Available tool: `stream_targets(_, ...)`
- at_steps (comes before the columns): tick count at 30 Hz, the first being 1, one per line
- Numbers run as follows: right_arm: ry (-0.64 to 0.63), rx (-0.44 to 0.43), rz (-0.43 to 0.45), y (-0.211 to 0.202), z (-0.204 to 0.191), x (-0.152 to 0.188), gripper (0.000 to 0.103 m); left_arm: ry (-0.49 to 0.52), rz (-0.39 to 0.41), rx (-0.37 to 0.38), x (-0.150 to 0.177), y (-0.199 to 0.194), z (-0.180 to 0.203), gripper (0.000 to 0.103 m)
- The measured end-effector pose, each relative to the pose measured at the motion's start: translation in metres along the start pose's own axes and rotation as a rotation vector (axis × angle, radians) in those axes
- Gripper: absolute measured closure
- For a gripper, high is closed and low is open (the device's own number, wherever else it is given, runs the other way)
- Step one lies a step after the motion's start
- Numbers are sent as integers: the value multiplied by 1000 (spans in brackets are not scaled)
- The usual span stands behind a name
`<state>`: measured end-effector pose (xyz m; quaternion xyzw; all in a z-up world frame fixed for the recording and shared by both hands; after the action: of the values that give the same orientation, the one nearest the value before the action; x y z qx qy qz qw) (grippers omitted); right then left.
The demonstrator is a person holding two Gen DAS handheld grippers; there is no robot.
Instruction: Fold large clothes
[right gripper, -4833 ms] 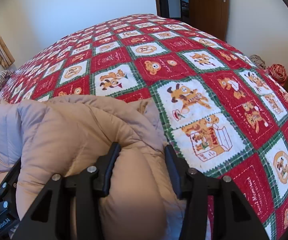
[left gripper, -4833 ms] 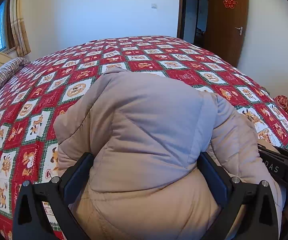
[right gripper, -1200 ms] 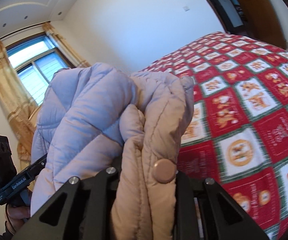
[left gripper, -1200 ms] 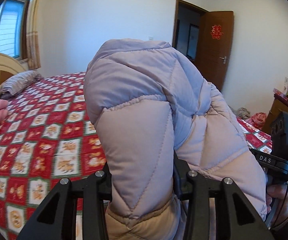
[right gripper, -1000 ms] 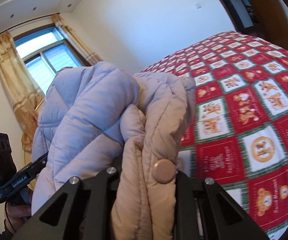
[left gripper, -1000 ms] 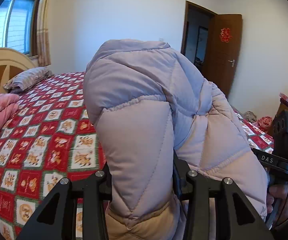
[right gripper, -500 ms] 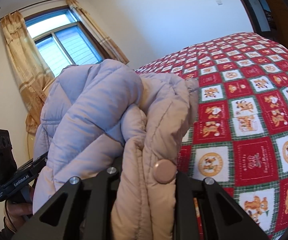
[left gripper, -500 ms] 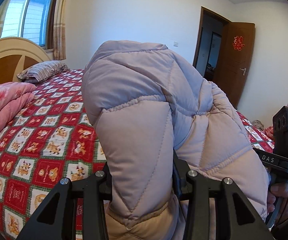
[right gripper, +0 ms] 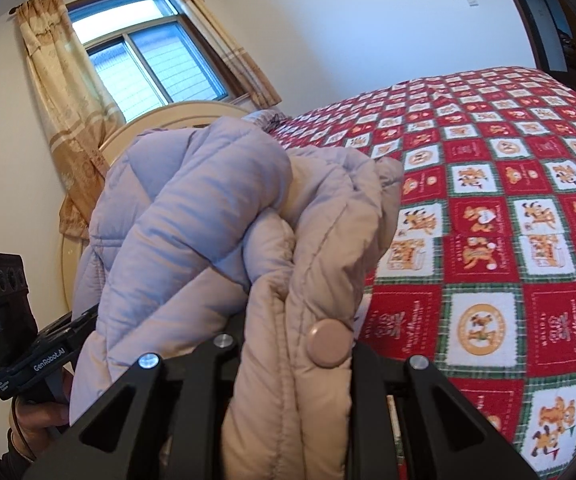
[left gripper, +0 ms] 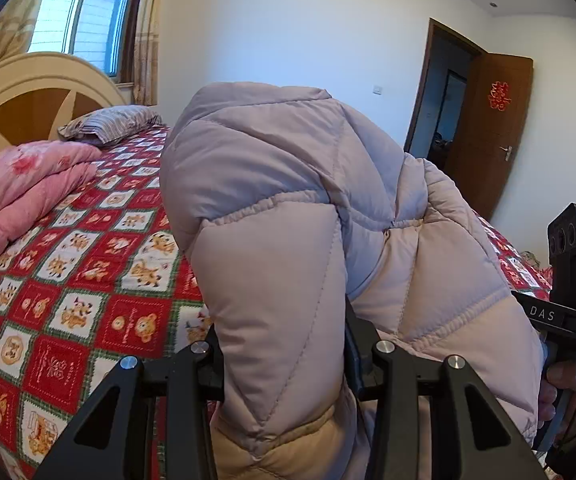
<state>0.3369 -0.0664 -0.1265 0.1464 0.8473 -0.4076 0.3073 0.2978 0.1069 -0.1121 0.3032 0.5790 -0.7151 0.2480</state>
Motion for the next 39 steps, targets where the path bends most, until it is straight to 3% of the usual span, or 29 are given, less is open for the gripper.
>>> stream_targets(29,-58,-6,-143,79,-44,2,83,-104,-73,-50,30,17,-79,60)
stream_targets(39,-34,45,-183,98,-29,14,81,-141,-121,-103,41,38,-96,30)
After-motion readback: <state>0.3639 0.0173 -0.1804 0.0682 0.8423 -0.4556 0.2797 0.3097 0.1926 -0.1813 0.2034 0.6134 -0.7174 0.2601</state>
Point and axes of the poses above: each gripper's, at about its wrist camera, not at the fingertips, and y roughly the way its jaws point, z to its right, x to its underside, the point moved 3 cm from there along y, roughly the way its jaws point, and after that the axes turned 10 degrees about -z, right-handed, at the moved point
